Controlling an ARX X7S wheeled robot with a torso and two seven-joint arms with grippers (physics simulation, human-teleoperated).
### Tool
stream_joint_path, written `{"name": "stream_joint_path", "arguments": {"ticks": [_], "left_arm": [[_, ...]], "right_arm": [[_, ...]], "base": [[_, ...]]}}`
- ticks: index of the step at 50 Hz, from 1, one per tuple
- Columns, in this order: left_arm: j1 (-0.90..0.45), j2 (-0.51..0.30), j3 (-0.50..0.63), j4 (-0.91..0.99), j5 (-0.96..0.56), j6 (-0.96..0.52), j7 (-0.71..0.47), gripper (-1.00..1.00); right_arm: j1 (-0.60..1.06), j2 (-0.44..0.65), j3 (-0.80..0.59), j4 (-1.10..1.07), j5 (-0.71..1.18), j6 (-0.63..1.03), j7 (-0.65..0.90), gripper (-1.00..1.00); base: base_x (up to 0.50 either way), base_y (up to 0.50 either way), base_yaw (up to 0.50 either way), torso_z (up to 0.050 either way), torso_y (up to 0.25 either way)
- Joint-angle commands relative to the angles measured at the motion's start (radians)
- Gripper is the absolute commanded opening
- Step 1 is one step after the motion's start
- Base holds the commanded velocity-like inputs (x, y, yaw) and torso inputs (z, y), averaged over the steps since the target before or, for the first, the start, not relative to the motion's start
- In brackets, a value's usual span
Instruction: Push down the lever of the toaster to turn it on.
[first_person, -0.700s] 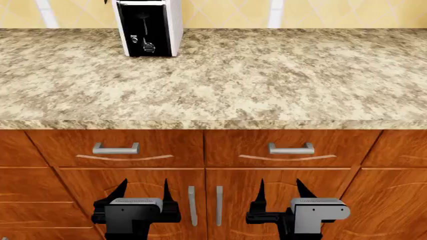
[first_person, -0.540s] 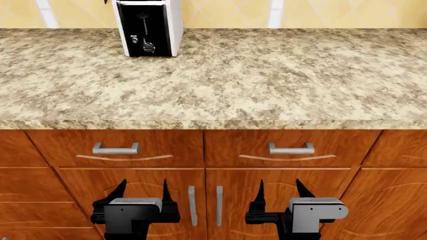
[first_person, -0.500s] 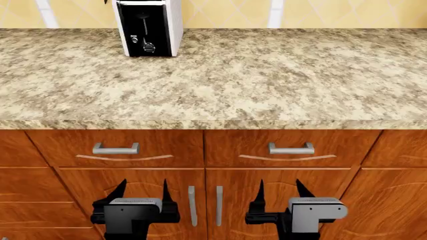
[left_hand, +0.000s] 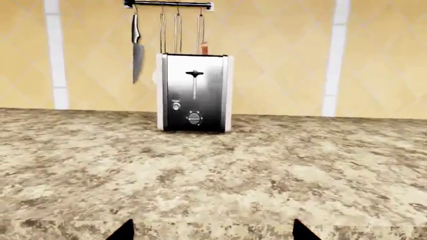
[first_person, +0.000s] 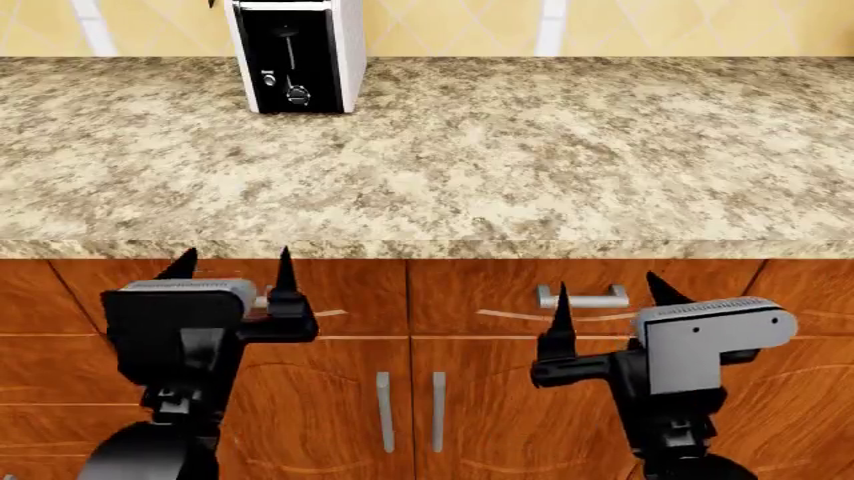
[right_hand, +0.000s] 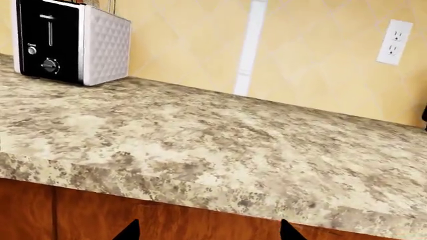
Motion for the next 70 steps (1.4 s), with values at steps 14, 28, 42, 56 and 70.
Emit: {"name": "stream_joint_path", "arguments": {"ticks": [14, 28, 42, 56, 70], "left_arm": [[-0.555, -0.076, -0.064, -0.001, -0.122, -0.366, -0.029, 1.00], [-0.719, -0.113, -0.052, -0.169, -0.119, -0.371, -0.011, 1.00], [-0.744, -0.128, -0.035, -0.216, -0.116, -0.337, 0.004, 1.00], [-0.653, -0.125, -0.037, -0.138, -0.124, -0.315, -0.002, 1.00], [-0.618, -0.127, -0.030, -0.113, -0.124, -0.297, -0.009, 1.00]], "right_arm": [[0.623, 0.114, 0.123, -0.169, 0.098, 0.699, -0.126, 1.00], [0.842, 0.166, 0.120, -0.057, 0.111, 0.796, -0.141, 1.00], [0.893, 0.173, 0.079, 0.018, 0.097, 0.747, -0.114, 1.00], [0.788, 0.151, 0.109, -0.052, 0.095, 0.688, -0.102, 1.00], [0.748, 0.140, 0.124, -0.079, 0.099, 0.664, -0.096, 1.00]], "base": [[0.00, 0.00, 0.00, 0.000, 0.000], [0.00, 0.00, 0.00, 0.000, 0.000], [0.00, 0.00, 0.00, 0.000, 0.000], [0.00, 0.00, 0.00, 0.000, 0.000], [0.00, 0.00, 0.00, 0.005, 0.000]]}}
